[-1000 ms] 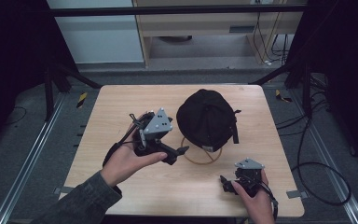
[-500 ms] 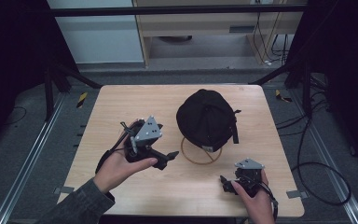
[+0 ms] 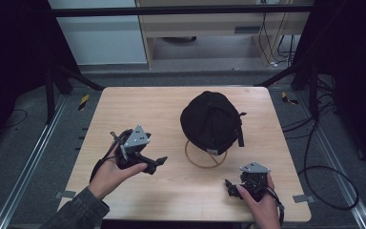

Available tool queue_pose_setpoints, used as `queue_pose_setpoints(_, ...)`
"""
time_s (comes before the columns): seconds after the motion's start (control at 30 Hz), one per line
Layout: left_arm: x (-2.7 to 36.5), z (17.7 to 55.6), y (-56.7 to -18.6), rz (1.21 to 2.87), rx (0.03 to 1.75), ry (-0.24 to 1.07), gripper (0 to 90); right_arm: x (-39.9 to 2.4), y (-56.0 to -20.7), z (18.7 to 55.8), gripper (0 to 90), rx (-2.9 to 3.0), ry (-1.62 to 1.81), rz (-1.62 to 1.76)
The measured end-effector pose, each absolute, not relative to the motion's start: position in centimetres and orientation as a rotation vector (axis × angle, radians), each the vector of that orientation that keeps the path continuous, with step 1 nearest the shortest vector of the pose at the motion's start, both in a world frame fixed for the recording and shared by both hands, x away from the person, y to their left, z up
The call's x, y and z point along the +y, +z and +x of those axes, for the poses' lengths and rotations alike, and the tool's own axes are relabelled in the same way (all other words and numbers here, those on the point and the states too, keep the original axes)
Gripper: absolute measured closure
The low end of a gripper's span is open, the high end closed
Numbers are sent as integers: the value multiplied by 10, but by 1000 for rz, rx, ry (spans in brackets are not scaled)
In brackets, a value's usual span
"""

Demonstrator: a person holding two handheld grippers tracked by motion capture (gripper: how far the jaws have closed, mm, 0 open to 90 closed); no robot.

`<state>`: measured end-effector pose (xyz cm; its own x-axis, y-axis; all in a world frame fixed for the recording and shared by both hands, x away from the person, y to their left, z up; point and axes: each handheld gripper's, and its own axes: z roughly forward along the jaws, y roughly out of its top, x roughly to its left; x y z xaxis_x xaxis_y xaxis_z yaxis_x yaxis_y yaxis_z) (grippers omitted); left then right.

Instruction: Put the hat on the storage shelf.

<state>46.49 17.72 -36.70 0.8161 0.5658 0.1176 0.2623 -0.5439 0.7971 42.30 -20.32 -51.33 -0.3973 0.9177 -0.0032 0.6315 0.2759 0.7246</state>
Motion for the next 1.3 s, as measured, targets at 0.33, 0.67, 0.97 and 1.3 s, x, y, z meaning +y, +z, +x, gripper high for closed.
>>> queue_pose_setpoints(0.33, 197, 479, -389, 2172, 689, 455, 53, -203, -513, 423, 5, 2128, 911, 1397)
queue_pose_setpoints(0.67, 216, 486, -413, 2182, 752, 427, 53, -203, -513, 423, 4, 2128, 911, 1397)
queue_pose_setpoints(0.97, 242, 492, -437, 2172, 826, 439, 60, -203, -513, 423, 5, 2127, 910, 1397)
queue_pose_setpoints(1.3, 266, 490, -462, 2204, 890, 464, 57, -203, -513, 423, 4, 2127, 910, 1397)
